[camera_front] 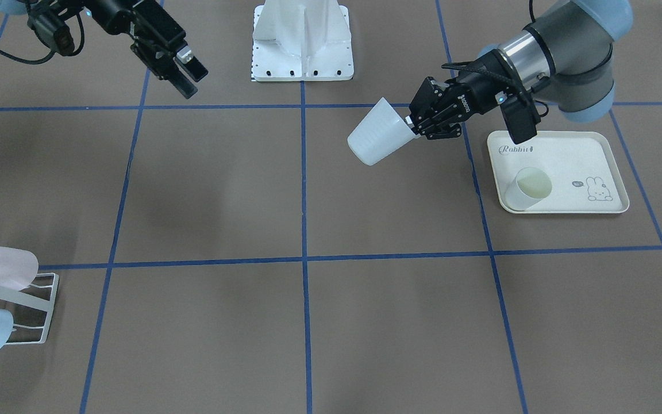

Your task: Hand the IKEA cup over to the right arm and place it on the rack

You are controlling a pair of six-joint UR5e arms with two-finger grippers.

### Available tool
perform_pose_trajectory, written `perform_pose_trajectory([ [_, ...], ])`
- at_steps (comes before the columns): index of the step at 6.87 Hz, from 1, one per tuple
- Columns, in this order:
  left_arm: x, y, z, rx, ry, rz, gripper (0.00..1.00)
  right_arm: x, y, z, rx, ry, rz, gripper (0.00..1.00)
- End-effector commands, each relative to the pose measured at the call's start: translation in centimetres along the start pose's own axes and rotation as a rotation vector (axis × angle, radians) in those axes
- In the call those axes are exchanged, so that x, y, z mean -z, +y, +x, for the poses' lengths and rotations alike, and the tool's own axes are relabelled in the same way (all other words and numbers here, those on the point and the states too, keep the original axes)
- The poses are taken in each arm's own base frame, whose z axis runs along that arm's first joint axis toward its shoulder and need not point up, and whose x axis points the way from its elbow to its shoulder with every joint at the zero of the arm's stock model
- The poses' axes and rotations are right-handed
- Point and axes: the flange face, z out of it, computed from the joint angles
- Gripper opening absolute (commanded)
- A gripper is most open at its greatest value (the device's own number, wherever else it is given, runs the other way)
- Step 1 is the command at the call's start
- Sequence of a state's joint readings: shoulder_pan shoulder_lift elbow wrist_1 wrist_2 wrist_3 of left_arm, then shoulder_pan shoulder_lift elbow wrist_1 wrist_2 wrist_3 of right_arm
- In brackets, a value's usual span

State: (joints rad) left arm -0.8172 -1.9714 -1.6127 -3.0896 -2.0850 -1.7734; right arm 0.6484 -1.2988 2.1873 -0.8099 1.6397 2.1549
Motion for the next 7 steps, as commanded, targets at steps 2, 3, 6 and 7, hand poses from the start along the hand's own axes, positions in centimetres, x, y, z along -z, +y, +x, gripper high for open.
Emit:
perform_pose_trajectory([
  [2, -3.6, 1.4, 2.8, 0.215, 0.336, -0.019, 0.00, -2.2, 7.2, -1.6, -0.135, -0.131, -0.021, 1.00],
  [3, -3.8, 2.7, 2.9, 0.267, 0.412, -0.042, 0.00, -2.5, 8.3, -1.3, -0.144, -0.143, -0.018, 1.00],
  [6, -4.2, 4.1, 3.8, 0.317, 0.451, -0.086, 0.00, -3.0, 10.3, -1.4, -0.197, -0.179, -0.013, 1.00],
  [7, -4.4, 4.3, 4.1, 0.335, 0.455, -0.095, 0.00, -2.9, 10.5, -1.6, -0.200, -0.185, -0.016, 1.00],
])
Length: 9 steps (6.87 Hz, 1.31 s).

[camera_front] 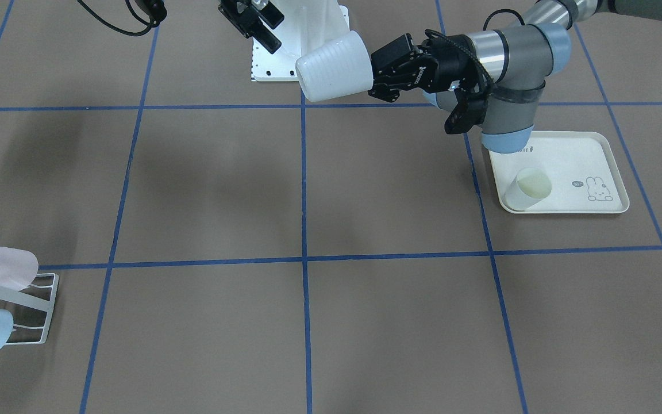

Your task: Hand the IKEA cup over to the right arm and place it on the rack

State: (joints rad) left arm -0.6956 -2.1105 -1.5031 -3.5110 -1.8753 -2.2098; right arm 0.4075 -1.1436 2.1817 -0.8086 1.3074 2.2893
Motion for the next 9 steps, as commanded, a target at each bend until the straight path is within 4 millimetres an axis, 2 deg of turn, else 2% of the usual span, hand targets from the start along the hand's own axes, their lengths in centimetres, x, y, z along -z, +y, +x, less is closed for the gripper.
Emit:
perform_pose_trajectory([
  [1, -0.6, 0.9, 0.0, 0.030, 0.010, -0.020, 0.00, -0.1, 0.5, -0.1, -0.015, -0.010, -0.001, 1.00],
  [3, -1.0, 1.7, -0.5, 0.042, 0.009, -0.034, 0.00, -0.6, 0.6, 0.1, -0.014, -0.007, 0.000, 1.00],
  [5, -1.4, 2.9, 0.0, 0.047, 0.022, -0.057, 0.00, -0.6, 0.8, 0.0, -0.015, -0.009, -0.002, 1.00],
  [9, -1.6, 3.4, -0.4, 0.053, 0.020, -0.068, 0.00, -0.8, 0.7, -0.3, -0.015, -0.017, 0.001, 1.00],
])
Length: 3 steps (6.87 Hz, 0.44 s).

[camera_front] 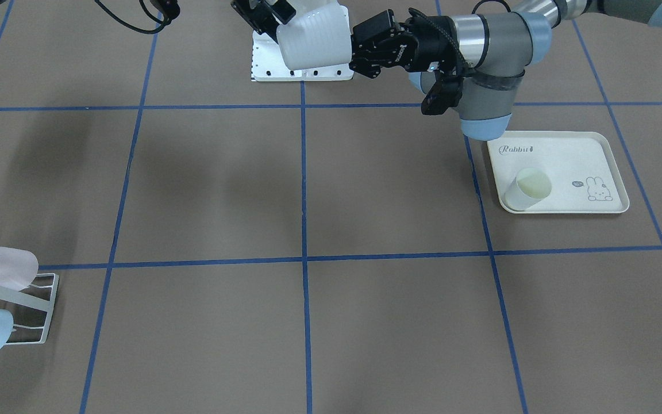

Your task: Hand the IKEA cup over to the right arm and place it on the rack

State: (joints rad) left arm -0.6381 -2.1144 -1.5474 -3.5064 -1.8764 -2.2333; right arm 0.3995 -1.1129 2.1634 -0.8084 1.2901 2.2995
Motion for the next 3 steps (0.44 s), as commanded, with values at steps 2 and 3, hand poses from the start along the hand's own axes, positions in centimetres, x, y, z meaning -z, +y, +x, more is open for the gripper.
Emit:
perform_pose_trajectory([
  [2, 0.00, 0.45, 0.13, 0.000, 0.008, -0.011, 0.00, -0.07, -0.10, -0.05, 0.001, -0.002, 0.004, 1.00],
  [3, -0.07, 0.91, 0.62, -0.001, 0.015, -0.018, 0.00, -0.24, -0.13, 0.06, 0.002, 0.000, 0.006, 1.00],
])
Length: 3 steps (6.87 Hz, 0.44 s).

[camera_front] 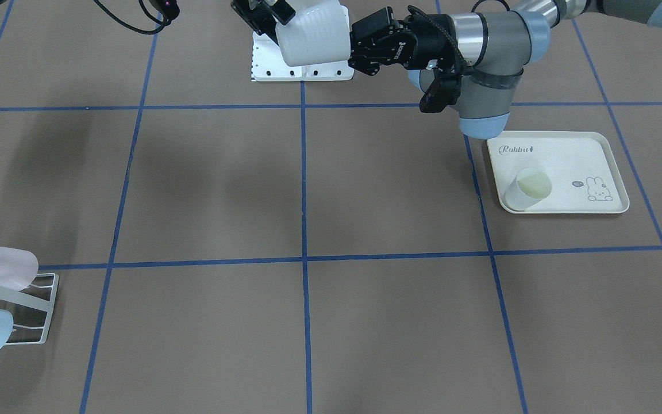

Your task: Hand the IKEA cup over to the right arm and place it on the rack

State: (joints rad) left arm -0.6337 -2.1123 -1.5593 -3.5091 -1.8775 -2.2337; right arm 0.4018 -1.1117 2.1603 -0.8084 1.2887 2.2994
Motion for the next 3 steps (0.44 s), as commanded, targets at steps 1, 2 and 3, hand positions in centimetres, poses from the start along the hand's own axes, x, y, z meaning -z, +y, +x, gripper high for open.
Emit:
perform_pose_trajectory([
  [1, -0.09, 0.51, 0.58, 0.017, 0.010, -0.007, 0.00, -0.08, 0.00, 0.02, 0.000, 0.000, 0.001, 1.00],
  [2, -0.11, 0.58, 0.53, 0.023, 0.010, -0.009, 0.00, -0.07, 0.00, 0.02, -0.001, 0.000, 0.001, 1.00],
  [3, 0.06, 0.65, 0.40, 0.024, 0.010, -0.010, 0.00, -0.06, 0.00, 0.01, -0.002, -0.001, 0.000, 1.00],
])
